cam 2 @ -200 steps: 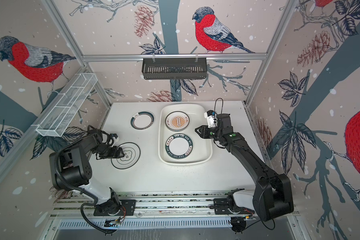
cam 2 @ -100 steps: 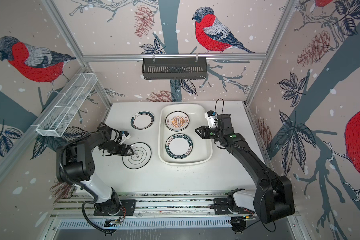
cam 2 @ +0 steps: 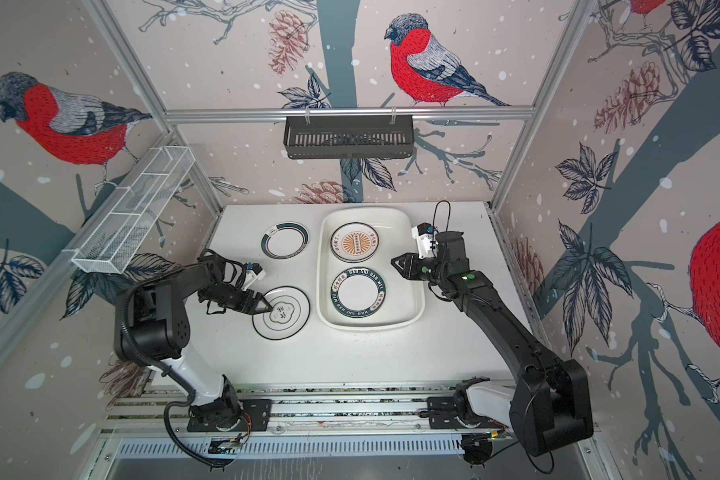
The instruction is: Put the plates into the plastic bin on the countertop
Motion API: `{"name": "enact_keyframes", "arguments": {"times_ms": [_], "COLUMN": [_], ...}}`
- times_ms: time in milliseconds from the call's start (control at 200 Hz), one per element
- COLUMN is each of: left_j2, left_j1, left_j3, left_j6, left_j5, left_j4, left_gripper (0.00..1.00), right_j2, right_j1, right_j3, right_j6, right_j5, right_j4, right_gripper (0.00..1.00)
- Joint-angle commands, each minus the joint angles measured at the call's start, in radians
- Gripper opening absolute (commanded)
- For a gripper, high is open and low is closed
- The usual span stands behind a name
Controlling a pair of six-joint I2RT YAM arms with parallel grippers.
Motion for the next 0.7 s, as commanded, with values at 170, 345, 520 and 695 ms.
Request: {"name": "enact_keyframes", "arguments": {"times_ms": [170, 345, 520, 695], "left_j2": [0.026, 0.038, 0.06, 0.088], "left_j1": [0.002, 0.008, 0.029, 0.053], "left_j3": [-0.016, -0.027, -0.023, -0.014], "left_j6": [0.02, 0.033, 0.043, 0.071], "left_j5": [-0.028, -0.03, -0.011, 0.015], "left_j4": [-0.005, 0.005, 0.003, -0.013], "left_gripper": [0.67, 0.62, 0.57, 0.52], "right_j2": [-0.006, -0.001, 0.005, 0.007], "right_j1": [0.0, 0.0, 0.001, 0.001], "right_j3": [-0.005, -0.006, -0.005, -0.008], "right_j6": [0.02, 0.022, 0.023, 0.027], "right_j5": [-0.001, -0.004, -0.007, -0.008], "right_j4": [0.028, 0.038, 0.043, 0.049], "right_gripper": [0.34, 0.34, 0.33, 0.33]}}
